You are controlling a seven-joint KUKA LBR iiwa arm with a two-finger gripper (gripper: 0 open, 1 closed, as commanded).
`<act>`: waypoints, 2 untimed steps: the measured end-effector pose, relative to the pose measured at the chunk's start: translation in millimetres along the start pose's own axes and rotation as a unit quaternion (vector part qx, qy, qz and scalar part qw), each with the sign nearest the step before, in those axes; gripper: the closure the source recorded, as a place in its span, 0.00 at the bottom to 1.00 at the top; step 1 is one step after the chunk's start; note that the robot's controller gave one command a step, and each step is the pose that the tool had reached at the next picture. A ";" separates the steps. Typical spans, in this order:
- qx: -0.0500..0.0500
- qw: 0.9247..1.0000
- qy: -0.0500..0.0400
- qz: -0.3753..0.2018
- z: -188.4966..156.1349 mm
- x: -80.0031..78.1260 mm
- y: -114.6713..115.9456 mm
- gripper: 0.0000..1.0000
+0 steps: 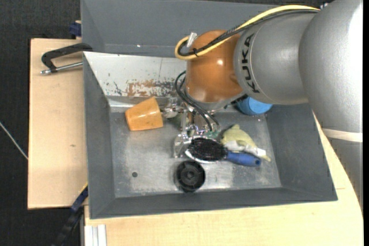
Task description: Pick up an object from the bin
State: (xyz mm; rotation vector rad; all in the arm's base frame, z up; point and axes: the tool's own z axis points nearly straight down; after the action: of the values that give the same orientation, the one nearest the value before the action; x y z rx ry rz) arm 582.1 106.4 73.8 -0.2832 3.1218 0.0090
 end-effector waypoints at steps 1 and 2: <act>0.000 1.000 -0.009 -0.027 -56.6 12.0 -78.7 0.00; 0.001 0.992 -0.002 -0.124 -31.4 7.7 -82.4 0.00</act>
Offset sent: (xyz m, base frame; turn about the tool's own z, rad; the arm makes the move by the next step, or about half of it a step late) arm -0.0034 -0.0817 0.0492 -0.0628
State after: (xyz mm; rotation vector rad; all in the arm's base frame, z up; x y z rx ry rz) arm 589.2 23.7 104.7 -0.6667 3.0572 0.0061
